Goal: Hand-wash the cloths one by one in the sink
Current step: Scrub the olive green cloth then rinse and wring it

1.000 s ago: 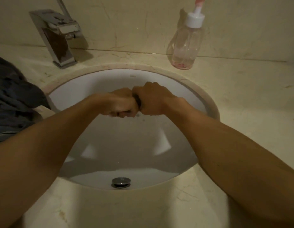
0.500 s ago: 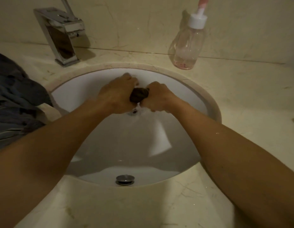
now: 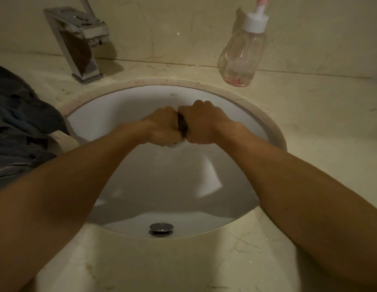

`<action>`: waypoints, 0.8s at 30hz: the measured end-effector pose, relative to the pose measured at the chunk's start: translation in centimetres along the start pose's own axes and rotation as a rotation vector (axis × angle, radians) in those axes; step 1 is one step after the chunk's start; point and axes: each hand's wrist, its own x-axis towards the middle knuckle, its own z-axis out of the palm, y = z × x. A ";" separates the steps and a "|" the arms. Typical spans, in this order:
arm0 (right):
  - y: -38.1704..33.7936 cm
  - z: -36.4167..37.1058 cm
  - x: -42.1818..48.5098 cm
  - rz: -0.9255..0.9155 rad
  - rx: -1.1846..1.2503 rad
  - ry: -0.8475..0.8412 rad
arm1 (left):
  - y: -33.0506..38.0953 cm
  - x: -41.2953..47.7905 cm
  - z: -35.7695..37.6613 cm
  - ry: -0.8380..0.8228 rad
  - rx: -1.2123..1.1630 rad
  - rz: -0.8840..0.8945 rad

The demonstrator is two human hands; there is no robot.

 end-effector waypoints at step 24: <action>-0.2 -0.4 0.3 0.430 0.852 -0.156 | -1.5 -0.1 0.3 0.634 0.399 0.317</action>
